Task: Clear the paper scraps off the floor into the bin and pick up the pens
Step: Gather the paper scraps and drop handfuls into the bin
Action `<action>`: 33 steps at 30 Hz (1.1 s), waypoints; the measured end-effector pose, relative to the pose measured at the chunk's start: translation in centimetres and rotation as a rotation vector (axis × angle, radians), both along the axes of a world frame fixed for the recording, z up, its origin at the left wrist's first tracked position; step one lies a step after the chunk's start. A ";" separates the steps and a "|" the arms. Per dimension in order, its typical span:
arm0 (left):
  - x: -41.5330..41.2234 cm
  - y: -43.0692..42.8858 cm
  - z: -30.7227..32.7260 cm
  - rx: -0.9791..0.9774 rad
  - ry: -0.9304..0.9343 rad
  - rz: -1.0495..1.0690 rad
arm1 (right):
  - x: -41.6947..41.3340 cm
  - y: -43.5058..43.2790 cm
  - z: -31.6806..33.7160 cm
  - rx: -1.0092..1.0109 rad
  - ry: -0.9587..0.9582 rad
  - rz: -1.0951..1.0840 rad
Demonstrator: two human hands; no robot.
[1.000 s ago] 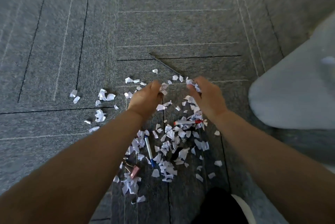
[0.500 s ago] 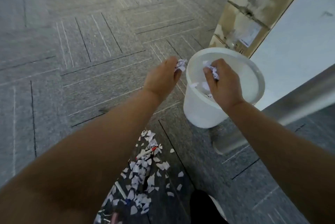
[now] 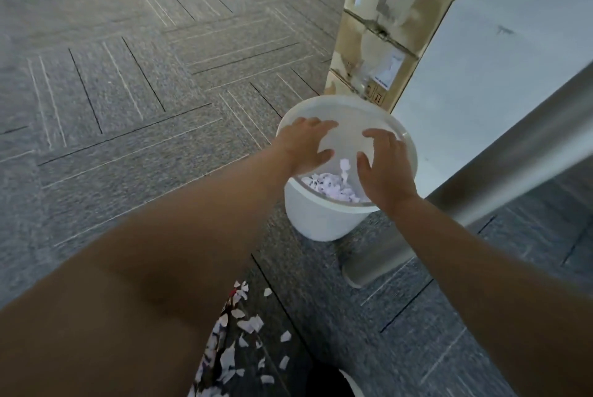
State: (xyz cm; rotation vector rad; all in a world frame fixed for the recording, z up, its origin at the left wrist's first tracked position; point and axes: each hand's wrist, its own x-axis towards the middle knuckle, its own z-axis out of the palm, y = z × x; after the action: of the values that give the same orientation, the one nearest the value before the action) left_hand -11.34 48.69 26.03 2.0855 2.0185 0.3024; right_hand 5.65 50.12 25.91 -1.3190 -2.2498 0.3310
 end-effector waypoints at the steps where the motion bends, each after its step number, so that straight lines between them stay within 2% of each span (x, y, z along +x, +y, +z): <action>1: -0.2 -0.5 0.0 0.038 -0.017 -0.001 | 0.1 -0.3 -0.2 -0.006 -0.009 0.011; 3: -0.5 -2.2 -0.3 0.175 -0.047 0.008 | 0.4 -0.8 -0.6 0.002 -0.022 0.038; 5: -0.9 -4.6 -1.8 0.326 -0.002 0.061 | 0.7 -1.5 -1.1 0.013 -0.030 0.051; 7: -1.3 -7.2 -4.2 0.351 0.019 0.117 | 1.0 -2.2 -1.6 0.017 -0.048 0.055; 11: -1.3 -11.4 -8.1 0.159 -0.027 0.144 | 1.3 -3.6 -2.4 0.051 -0.079 0.030; 16: 0.0 -11.2 -7.7 0.051 0.013 0.130 | 1.8 -5.3 -3.2 0.003 -0.080 -0.028; 19: 0.4 -10.2 -6.1 0.086 0.029 0.129 | 2.3 -6.1 -3.4 -0.022 -0.074 -0.037; 22: 0.4 -10.2 -5.2 0.168 -0.033 0.101 | 2.6 -6.8 -3.5 -0.011 -0.088 -0.011; 25: -0.6 -12.3 -6.2 0.140 -0.074 0.196 | 1.8 -7.9 -3.3 0.039 -0.081 0.054; 29: -3.2 -17.1 -9.0 -0.033 -0.064 0.381 | -0.8 -9.8 -3.7 0.138 -0.066 0.242; 33: -5.6 -22.7 -12.6 -0.204 -0.004 0.490 | -4.2 -12.7 -6.8 0.082 -0.098 0.435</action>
State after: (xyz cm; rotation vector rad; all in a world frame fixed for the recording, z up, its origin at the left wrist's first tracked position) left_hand -16.93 26.00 13.42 1.4534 2.4211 0.1675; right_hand 1.44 37.38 19.16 -0.8109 -2.5949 0.3252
